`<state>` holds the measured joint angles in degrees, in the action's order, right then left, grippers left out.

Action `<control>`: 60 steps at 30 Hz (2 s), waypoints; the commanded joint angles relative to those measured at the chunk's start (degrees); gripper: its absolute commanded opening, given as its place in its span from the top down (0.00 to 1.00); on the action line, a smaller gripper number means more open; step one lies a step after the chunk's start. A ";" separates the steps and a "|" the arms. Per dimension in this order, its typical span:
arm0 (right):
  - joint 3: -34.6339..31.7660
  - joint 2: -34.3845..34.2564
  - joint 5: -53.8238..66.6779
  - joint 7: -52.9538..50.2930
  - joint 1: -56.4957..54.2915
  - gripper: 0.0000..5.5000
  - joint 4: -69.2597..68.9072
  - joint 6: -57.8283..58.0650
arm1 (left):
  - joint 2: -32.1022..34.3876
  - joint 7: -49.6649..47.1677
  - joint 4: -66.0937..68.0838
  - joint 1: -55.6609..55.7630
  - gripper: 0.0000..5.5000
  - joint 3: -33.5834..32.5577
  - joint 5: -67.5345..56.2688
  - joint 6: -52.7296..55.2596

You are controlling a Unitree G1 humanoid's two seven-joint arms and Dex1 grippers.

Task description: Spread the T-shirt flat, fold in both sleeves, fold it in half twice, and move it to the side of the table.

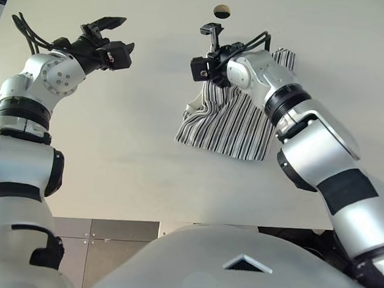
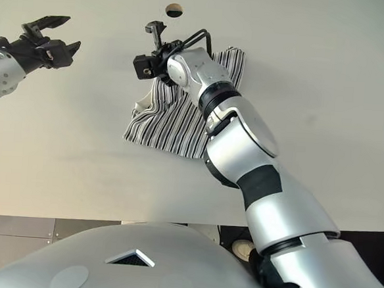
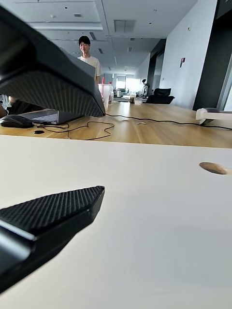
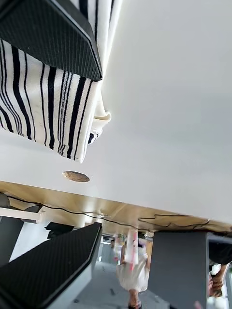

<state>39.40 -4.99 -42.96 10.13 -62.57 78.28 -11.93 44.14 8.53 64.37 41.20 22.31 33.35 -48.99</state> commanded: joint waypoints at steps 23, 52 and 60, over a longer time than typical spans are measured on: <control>-12.68 -6.07 11.37 1.55 -4.22 0.00 -0.11 0.52 | 1.34 -0.41 -4.76 -3.50 0.52 -1.91 -1.64 -1.24; -3.74 3.07 3.31 19.20 1.05 0.00 0.30 -0.83 | 0.25 -0.65 -4.97 -3.89 0.52 -0.86 0.82 -1.44; -6.66 -3.14 6.28 14.76 4.68 0.00 0.41 0.91 | 0.16 -0.83 -4.75 -3.59 0.52 -0.97 1.11 -1.42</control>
<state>32.56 -3.87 -36.90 23.88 -62.63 76.93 -11.78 44.30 8.05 59.63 36.88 21.08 34.02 -50.13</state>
